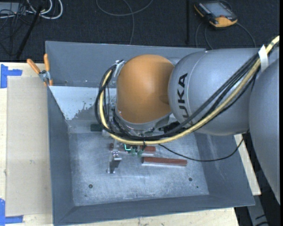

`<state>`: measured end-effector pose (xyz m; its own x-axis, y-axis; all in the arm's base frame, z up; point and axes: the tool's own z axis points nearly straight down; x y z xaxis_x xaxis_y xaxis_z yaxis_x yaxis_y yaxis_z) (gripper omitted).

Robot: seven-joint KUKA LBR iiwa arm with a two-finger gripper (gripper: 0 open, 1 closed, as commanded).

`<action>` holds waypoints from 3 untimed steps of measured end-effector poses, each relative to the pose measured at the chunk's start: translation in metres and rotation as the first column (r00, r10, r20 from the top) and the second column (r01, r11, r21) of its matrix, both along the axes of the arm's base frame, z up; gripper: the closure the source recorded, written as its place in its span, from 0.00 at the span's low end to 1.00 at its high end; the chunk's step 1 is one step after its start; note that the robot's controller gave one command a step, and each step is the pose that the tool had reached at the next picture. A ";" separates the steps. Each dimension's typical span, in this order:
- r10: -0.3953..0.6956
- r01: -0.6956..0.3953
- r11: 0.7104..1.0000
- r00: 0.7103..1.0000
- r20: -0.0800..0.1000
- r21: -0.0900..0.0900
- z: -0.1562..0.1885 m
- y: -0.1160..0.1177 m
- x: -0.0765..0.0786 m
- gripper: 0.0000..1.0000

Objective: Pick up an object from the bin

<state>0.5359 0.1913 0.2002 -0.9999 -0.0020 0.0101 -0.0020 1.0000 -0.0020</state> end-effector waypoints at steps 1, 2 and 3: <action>-0.004 0.004 1.000 1.000 0.008 0.002 0.004 -0.001 0.002 0.00; 0.028 -0.028 1.000 0.999 0.016 0.005 -0.039 -0.039 0.028 0.00; 0.077 -0.077 0.997 0.997 0.001 -0.004 -0.070 -0.065 0.051 0.00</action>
Offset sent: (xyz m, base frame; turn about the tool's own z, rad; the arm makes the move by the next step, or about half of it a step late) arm 0.0560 -0.0924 -0.0969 -0.0458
